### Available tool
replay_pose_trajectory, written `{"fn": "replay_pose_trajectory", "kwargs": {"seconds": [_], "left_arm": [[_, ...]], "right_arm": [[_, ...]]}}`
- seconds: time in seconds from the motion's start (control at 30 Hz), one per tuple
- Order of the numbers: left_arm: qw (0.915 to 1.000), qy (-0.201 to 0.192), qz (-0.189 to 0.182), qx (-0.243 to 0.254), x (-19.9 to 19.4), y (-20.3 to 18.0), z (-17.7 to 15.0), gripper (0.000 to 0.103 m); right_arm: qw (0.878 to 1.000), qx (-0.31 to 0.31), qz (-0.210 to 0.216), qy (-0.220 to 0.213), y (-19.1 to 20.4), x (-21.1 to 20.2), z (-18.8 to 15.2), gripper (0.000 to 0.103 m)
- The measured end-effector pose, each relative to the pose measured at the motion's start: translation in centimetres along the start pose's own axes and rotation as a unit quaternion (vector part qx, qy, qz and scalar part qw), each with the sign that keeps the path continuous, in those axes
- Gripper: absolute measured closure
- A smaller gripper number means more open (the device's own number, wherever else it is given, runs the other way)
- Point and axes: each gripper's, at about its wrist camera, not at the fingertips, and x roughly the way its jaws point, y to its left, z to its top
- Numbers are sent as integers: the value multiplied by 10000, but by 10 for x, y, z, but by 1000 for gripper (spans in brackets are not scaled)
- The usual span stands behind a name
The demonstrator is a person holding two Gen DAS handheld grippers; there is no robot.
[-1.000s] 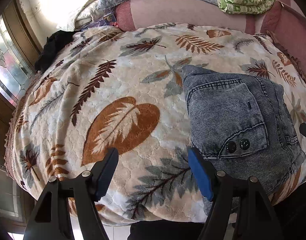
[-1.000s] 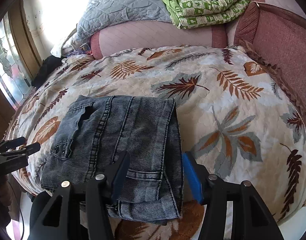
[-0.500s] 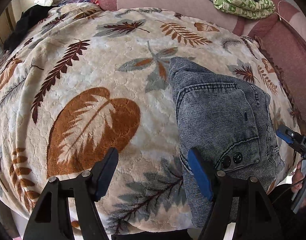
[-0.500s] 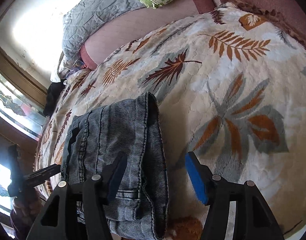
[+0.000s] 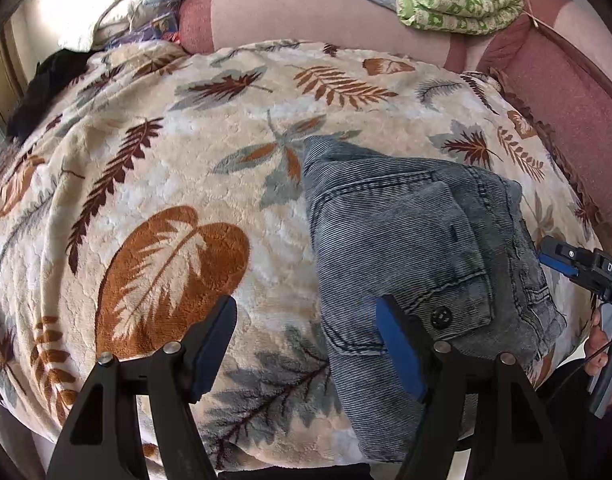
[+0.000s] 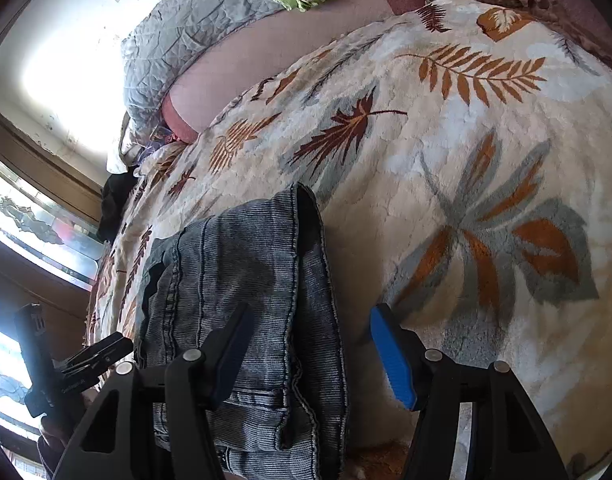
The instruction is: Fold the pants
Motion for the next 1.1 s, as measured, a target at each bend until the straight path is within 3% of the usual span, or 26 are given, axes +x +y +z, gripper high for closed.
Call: {"fn": "replay_pose_trajectory", "kwargs": {"seconds": [0.6, 1.1], "left_arm": [[9995, -102, 62, 300, -3, -27, 8, 30], [9996, 106, -212, 136, 15, -32, 13, 30]], "right_arm": [[9999, -156, 55, 20, 6, 1, -1, 38], [9998, -161, 104, 93, 9, 6, -1, 38]]}}
